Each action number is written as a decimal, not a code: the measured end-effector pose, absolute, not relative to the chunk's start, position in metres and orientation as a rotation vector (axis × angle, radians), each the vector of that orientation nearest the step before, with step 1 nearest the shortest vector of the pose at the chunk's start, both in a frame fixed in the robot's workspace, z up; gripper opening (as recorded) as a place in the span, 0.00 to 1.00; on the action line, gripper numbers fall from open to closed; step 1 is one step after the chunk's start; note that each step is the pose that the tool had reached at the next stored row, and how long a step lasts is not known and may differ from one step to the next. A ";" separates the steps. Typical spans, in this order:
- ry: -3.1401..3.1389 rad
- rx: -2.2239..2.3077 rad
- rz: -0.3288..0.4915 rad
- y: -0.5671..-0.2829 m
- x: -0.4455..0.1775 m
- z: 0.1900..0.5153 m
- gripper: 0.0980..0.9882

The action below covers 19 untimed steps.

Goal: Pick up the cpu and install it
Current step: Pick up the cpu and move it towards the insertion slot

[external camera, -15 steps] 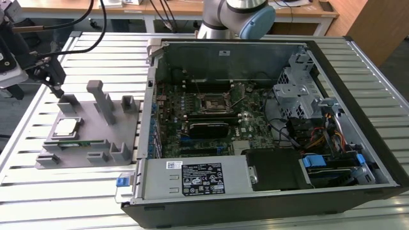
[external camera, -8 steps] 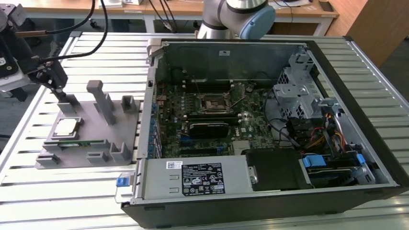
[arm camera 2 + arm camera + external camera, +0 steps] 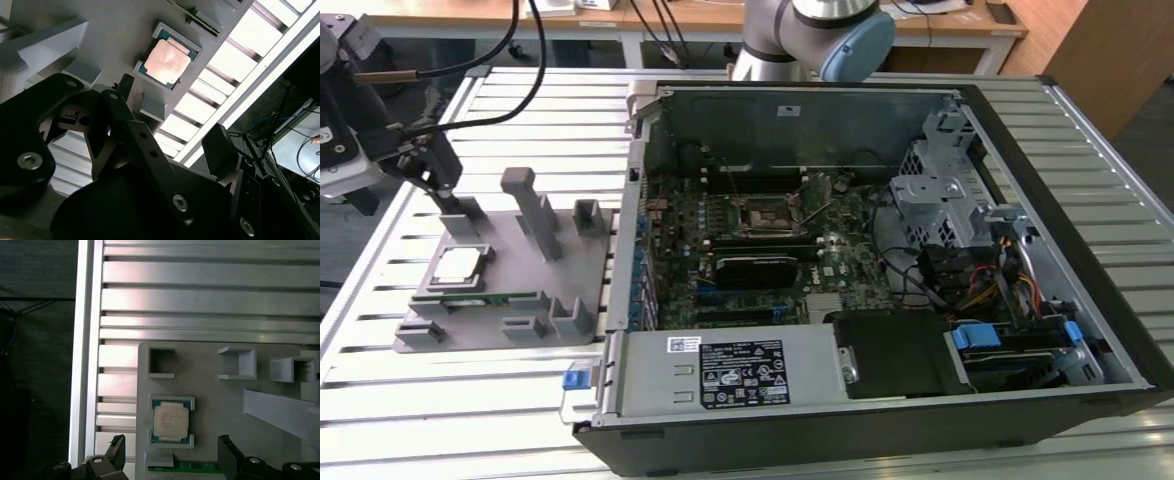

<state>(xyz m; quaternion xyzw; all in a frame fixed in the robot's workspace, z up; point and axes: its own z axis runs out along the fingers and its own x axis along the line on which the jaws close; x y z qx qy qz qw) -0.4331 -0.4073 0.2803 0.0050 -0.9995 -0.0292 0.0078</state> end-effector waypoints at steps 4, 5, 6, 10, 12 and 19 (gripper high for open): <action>-3.125 0.016 -0.091 -0.407 -0.433 0.279 0.81; -3.125 0.016 -0.091 -0.407 -0.433 0.279 0.81; -3.125 0.016 -0.091 -0.407 -0.433 0.278 0.81; -3.125 0.016 -0.091 -0.408 -0.433 0.277 0.81; -3.125 0.016 -0.091 -0.408 -0.433 0.277 0.81; -3.125 0.016 -0.091 -0.408 -0.433 0.274 0.81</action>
